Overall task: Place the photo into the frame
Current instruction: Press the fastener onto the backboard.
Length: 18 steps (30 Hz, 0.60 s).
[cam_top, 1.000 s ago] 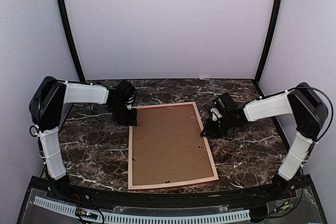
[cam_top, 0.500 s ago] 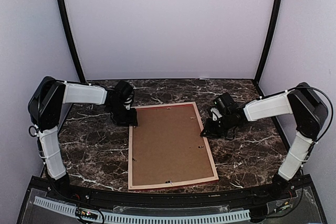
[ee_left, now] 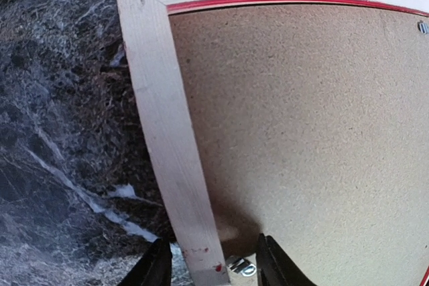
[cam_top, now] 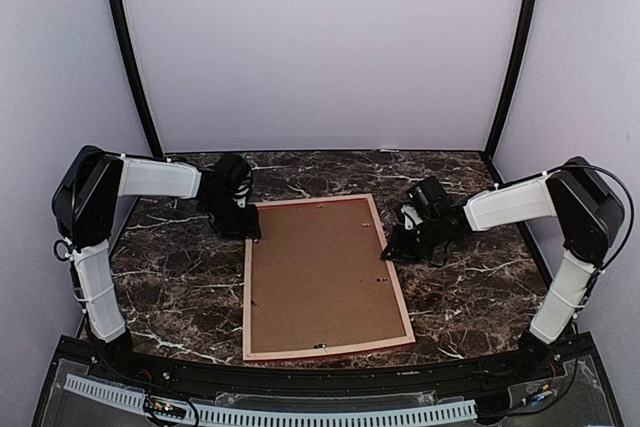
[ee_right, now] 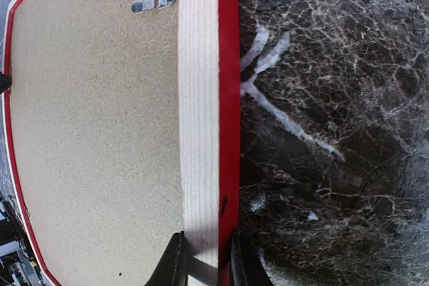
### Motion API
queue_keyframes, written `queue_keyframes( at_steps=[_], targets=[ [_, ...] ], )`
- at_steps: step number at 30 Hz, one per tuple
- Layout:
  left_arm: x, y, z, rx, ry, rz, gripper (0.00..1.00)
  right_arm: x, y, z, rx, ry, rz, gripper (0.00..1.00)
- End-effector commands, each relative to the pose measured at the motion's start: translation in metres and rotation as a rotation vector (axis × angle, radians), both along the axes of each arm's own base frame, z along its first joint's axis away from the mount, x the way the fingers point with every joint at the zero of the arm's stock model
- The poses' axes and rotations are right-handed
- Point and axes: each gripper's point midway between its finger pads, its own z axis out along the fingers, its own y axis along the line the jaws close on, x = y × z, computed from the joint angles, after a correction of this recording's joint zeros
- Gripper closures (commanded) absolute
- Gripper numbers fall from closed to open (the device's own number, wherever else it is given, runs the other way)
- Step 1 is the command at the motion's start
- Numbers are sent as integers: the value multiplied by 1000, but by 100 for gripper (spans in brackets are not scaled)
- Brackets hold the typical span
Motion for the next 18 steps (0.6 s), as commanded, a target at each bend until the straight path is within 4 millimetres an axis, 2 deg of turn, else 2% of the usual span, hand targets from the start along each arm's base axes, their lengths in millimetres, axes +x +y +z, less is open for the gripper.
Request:
queue_keyframes(
  at_steps=[1, 8, 11, 18],
  targets=[
    [-4, 10, 1, 33, 6, 8, 58, -4, 8, -9, 51, 48, -5, 100],
    [-14, 16, -15, 75, 61, -10, 62, -5, 8, -10, 49, 51, -5, 100],
    [-24, 20, -20, 96, 104, -29, 64, -5, 8, -9, 50, 48, -7, 100],
    [-41, 35, -20, 170, 169, -70, 67, -5, 8, -8, 54, 45, -8, 100]
  ],
)
